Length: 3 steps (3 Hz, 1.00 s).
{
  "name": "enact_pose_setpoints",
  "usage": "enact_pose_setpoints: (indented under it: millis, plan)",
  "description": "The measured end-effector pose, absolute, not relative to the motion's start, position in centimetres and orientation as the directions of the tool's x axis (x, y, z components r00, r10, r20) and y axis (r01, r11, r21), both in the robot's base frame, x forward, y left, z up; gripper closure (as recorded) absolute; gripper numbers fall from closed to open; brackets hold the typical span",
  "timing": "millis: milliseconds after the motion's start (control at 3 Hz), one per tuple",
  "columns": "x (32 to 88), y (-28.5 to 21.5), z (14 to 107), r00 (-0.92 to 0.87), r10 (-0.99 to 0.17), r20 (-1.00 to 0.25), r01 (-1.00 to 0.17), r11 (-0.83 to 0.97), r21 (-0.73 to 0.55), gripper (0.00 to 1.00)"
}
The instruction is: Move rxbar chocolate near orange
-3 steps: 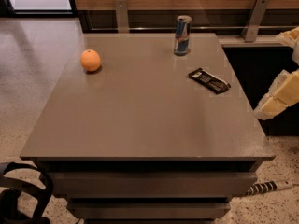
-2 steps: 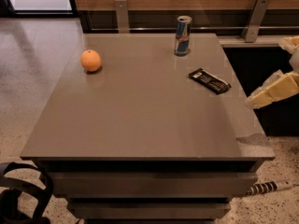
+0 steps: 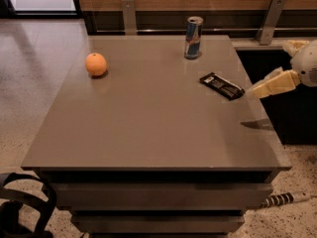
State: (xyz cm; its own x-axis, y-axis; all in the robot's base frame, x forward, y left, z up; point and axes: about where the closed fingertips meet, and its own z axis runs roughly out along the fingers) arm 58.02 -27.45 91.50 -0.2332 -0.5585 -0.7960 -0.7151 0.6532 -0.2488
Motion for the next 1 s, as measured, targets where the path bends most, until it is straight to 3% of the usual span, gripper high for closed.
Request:
enact_pose_setpoints:
  millis: [333,1000]
  plan:
    - [58.0,-27.4,91.5,-0.233,-0.559,-0.796,-0.715,0.653,-0.249,0.00]
    - [61.6,-26.0,89.6,-0.286,-0.501,-0.817,-0.754,0.644,-0.131,0.00]
